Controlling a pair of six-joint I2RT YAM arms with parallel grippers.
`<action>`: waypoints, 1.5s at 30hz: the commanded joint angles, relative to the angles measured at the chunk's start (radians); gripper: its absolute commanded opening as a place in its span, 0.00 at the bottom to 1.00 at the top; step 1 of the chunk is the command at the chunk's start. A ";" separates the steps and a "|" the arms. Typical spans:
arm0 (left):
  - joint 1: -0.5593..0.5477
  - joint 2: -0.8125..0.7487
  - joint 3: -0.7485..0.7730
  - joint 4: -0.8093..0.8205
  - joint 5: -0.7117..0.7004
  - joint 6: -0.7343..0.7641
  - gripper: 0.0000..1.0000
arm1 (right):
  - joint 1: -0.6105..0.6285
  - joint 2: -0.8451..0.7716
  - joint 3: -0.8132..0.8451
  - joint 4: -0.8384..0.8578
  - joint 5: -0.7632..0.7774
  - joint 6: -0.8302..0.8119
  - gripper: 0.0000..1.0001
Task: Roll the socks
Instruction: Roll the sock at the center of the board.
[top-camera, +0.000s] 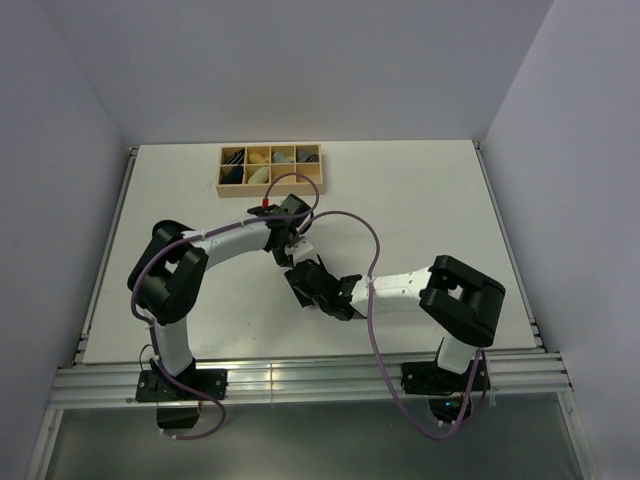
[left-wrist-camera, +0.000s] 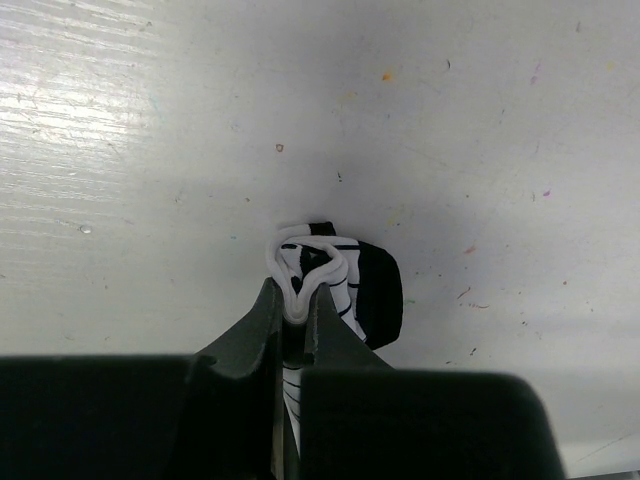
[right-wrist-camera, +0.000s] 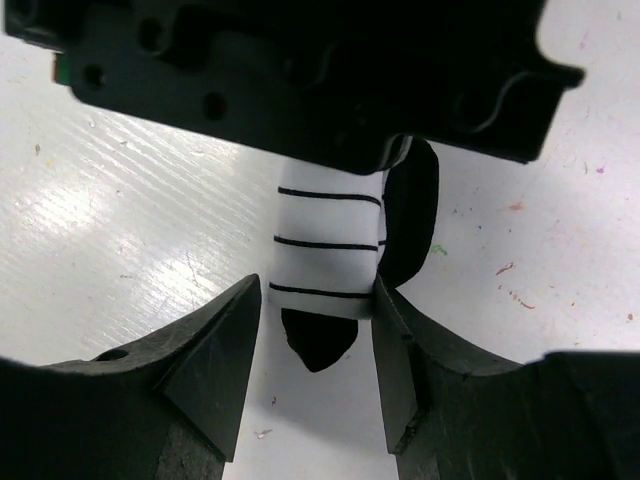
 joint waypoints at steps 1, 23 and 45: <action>-0.015 0.028 0.031 -0.012 0.014 0.014 0.00 | 0.028 -0.001 0.017 0.077 0.042 -0.059 0.55; 0.006 -0.102 -0.093 0.069 0.026 -0.062 0.64 | -0.257 -0.065 -0.253 0.332 -0.547 0.216 0.00; 0.006 -0.112 -0.177 0.242 0.094 -0.124 0.57 | -0.572 0.223 -0.340 0.811 -1.122 0.599 0.00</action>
